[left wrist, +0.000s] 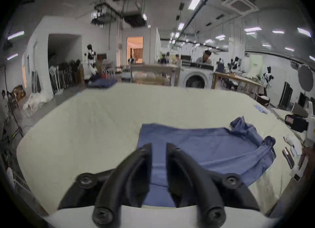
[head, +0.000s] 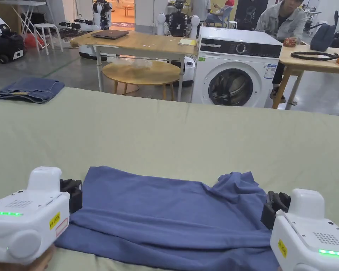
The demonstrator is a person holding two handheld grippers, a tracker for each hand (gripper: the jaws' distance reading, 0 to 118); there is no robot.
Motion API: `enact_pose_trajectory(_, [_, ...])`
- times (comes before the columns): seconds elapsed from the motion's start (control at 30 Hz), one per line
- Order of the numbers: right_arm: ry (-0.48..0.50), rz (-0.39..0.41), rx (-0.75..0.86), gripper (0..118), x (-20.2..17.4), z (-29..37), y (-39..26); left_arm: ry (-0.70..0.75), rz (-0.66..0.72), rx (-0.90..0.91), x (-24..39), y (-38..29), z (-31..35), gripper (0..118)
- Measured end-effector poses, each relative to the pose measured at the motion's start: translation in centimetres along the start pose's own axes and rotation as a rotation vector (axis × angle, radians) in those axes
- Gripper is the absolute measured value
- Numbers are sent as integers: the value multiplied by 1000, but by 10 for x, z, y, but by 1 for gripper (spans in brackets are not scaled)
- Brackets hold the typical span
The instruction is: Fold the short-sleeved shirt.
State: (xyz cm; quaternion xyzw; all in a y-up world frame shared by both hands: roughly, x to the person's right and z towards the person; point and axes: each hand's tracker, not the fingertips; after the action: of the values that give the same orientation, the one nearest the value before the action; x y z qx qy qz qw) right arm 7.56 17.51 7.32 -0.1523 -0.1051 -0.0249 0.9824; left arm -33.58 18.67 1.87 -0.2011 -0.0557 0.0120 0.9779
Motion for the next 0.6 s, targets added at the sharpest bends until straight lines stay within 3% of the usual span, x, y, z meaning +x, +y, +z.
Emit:
enact_pose_trajectory(0.1, [23, -28, 35, 4, -8, 12, 0, 3, 7, 75, 2, -1, 18, 0])
enact_pose_trajectory(0.33, [35, -35, 57, 2, -15, 26, -9, 32, -42, 87, -5, -8, 37, 0])
enact_pose_trajectory(0.6, [8, -38, 3, 0, -6, 24, -27, 16, 39, -301, -60, -21, -21, 0])
